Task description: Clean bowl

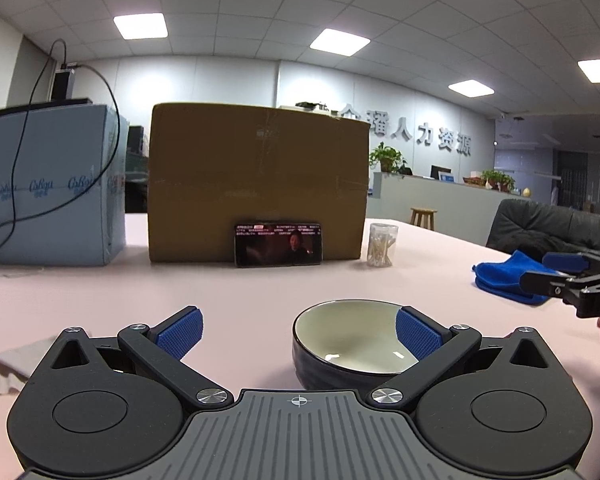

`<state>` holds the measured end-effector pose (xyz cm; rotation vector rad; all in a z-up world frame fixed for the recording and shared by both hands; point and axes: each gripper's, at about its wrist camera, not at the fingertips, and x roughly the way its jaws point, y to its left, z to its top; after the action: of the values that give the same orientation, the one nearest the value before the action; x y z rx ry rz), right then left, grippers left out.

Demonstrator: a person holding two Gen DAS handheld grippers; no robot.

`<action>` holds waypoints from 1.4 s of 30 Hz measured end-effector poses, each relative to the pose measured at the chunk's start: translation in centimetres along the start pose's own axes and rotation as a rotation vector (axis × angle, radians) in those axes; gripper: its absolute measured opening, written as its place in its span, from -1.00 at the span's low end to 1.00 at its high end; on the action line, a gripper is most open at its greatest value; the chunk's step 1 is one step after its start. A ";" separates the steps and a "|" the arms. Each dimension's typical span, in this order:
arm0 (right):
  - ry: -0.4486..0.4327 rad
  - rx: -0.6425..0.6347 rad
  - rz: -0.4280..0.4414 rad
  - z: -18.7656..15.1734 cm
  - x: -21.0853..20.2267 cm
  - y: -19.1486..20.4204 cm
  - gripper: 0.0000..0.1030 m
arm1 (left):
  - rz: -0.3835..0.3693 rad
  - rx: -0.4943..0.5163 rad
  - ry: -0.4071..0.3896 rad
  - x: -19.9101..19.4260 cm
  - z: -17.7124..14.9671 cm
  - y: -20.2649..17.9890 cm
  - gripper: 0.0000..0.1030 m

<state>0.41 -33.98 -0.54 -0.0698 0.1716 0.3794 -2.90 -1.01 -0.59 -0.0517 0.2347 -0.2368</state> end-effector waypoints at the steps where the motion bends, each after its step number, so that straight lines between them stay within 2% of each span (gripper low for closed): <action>1: 0.005 0.008 0.002 0.0 0.1 -0.1 1.00 | -0.008 -0.015 0.012 0.2 0.0 0.2 1.00; 7: 0.006 0.075 -0.009 -0.1 0.1 -1.2 1.00 | -0.151 -0.139 0.081 1.4 -0.6 1.9 1.00; 12: -0.007 0.134 -0.041 -0.3 -0.1 -2.2 1.00 | -0.219 -0.181 0.099 1.7 -1.1 2.3 1.00; 18: -0.030 0.183 -0.054 -0.7 -0.4 -3.1 1.00 | -0.224 -0.187 0.097 1.7 -1.4 2.0 1.00; 27: -0.044 0.068 -0.058 -0.3 -0.5 -1.1 1.00 | -0.212 -0.227 0.070 1.0 -1.4 2.4 1.00; 42: 0.007 0.076 -0.022 -0.1 0.4 -1.1 1.00 | -0.212 -0.267 0.109 1.7 -1.3 2.8 1.00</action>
<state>1.17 -34.88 -0.70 0.0017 0.1921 0.3502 -0.97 1.25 -2.45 -0.3296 0.3685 -0.4187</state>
